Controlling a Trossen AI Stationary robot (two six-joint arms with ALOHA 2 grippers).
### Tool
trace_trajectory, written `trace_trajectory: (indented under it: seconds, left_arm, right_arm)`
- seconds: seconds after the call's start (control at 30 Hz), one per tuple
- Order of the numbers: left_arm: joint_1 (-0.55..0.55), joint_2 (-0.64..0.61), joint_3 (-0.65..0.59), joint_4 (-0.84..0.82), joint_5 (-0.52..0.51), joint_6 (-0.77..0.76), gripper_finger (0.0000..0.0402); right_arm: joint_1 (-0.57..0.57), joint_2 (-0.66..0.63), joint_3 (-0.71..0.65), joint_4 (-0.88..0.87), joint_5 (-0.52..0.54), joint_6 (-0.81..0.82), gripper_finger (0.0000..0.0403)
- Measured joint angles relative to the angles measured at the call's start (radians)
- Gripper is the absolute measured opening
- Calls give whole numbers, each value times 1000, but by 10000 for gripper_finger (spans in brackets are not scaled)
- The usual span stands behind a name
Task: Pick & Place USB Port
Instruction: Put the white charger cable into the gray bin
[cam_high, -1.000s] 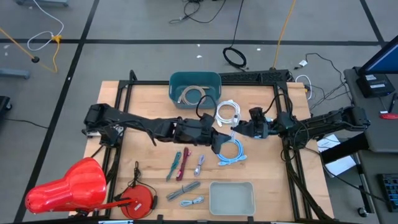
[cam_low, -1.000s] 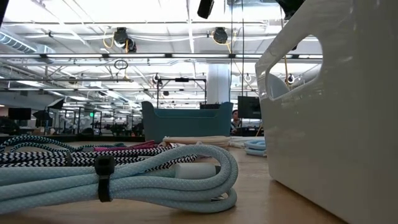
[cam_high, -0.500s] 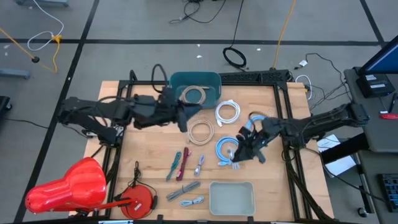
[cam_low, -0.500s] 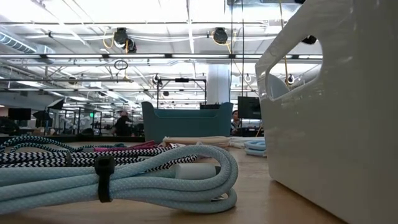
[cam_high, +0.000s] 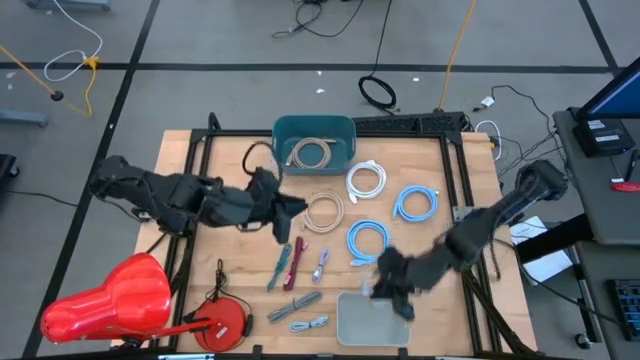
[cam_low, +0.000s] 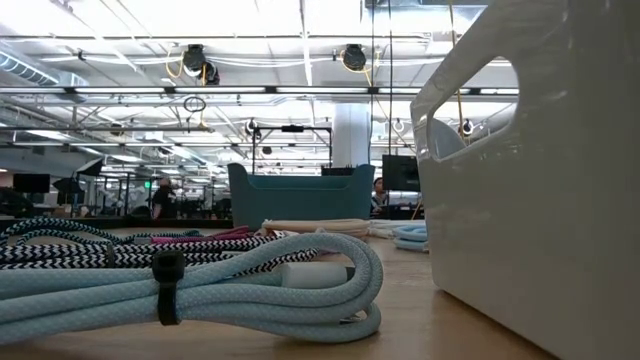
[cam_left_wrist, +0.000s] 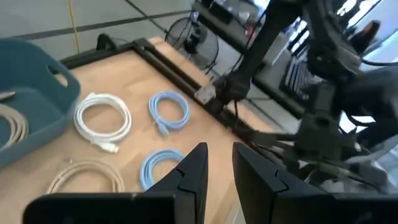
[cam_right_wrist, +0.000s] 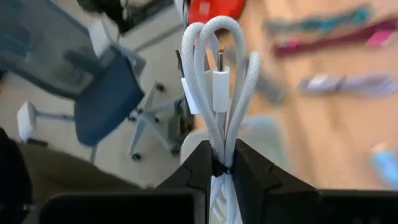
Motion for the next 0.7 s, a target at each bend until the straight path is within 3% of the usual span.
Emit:
trace_trajectory:
  seconds: [0.17, 0.33, 0.47, 0.6, 0.7]
  left_arm:
    - [-72, 2, -1, -44, -89, -41, 76]
    - [-116, 2, -1, -46, -93, -41, 76]
    - [-134, 2, -1, -56, -95, -48, 76]
    - [-154, 2, -1, -66, -94, -54, 76]
    - [-164, 2, -1, -87, -93, -66, 76]
  right_arm:
    - [107, 188, 46, -6, 19, 117, 30]
    - [123, 285, 88, -17, 29, 178, 30]
    - [118, 322, 103, -154, 43, 201, 30]
    - [109, 351, 103, -348, -20, 249, 30]
    - [107, 358, 103, -389, -69, 248, 30]
